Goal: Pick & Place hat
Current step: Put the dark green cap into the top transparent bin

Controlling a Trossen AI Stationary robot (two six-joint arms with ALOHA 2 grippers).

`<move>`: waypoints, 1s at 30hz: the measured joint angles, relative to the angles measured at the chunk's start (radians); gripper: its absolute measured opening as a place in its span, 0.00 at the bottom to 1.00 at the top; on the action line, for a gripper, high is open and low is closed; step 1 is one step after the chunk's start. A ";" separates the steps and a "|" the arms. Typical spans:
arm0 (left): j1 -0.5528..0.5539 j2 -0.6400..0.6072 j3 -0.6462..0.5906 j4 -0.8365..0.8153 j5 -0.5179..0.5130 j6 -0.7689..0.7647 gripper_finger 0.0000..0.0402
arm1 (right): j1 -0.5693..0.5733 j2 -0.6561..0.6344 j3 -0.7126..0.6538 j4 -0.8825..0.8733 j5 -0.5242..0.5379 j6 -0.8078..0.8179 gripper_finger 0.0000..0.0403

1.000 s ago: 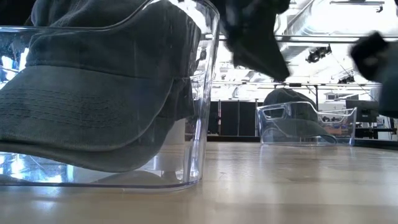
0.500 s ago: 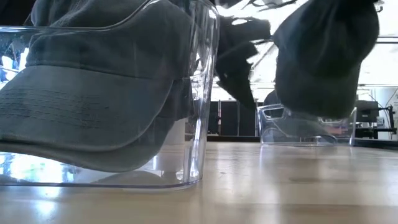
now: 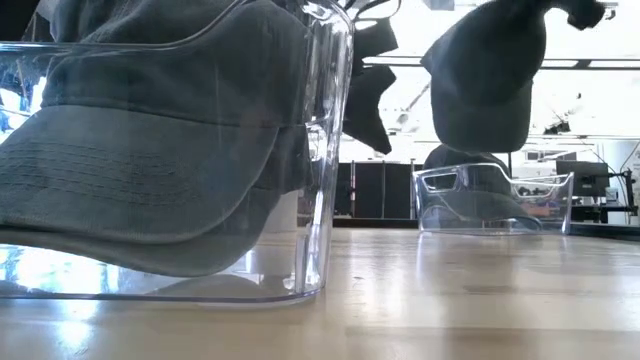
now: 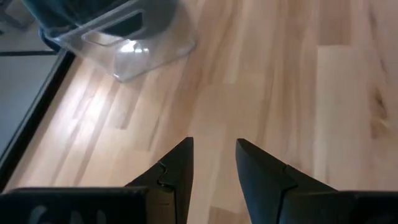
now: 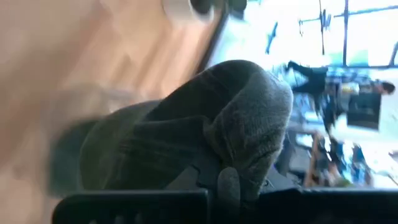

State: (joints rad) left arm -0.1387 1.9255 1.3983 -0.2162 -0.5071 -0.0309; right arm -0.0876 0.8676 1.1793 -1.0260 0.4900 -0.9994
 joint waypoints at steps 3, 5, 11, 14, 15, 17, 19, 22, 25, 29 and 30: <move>-0.019 0.000 -0.002 -0.003 -0.001 0.000 0.28 | -0.121 0.016 0.000 0.023 -0.028 -0.069 0.01; -0.030 0.000 -0.002 0.003 -0.005 0.000 0.28 | -0.198 0.031 0.000 0.027 -0.105 -0.090 0.01; -0.048 0.000 -0.002 0.005 -0.008 0.002 0.28 | -0.359 0.073 0.000 -0.015 -0.272 -0.109 0.02; -0.052 0.000 -0.002 0.005 -0.008 0.002 0.28 | -0.409 0.081 0.000 -0.047 -0.340 -0.119 0.01; -0.052 0.000 -0.002 0.005 -0.008 0.002 0.28 | -0.423 0.082 0.000 -0.055 -0.349 -0.119 0.01; -0.052 0.000 -0.002 0.005 -0.008 0.001 0.28 | -0.451 0.084 -0.008 -0.053 -0.354 -0.111 0.01; -0.052 0.000 -0.002 0.005 -0.008 0.001 0.28 | -0.472 0.079 -0.030 -0.045 -0.355 -0.111 0.02; -0.052 0.001 -0.002 0.005 -0.007 0.000 0.28 | -0.503 0.079 -0.069 -0.048 -0.372 -0.123 0.01; -0.052 0.001 -0.002 0.005 -0.007 0.000 0.28 | -0.526 0.079 -0.113 -0.038 -0.421 -0.152 0.01; -0.052 0.001 -0.002 0.005 -0.006 0.000 0.28 | -0.550 0.080 -0.166 0.038 -0.418 -0.185 0.02; -0.052 0.001 -0.002 0.005 -0.006 0.000 0.28 | -0.555 0.079 -0.177 0.069 -0.402 -0.192 0.02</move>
State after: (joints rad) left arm -0.1905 1.9267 1.3968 -0.2115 -0.5129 -0.0307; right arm -0.6427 0.9467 1.0021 -0.9567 0.0883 -1.1909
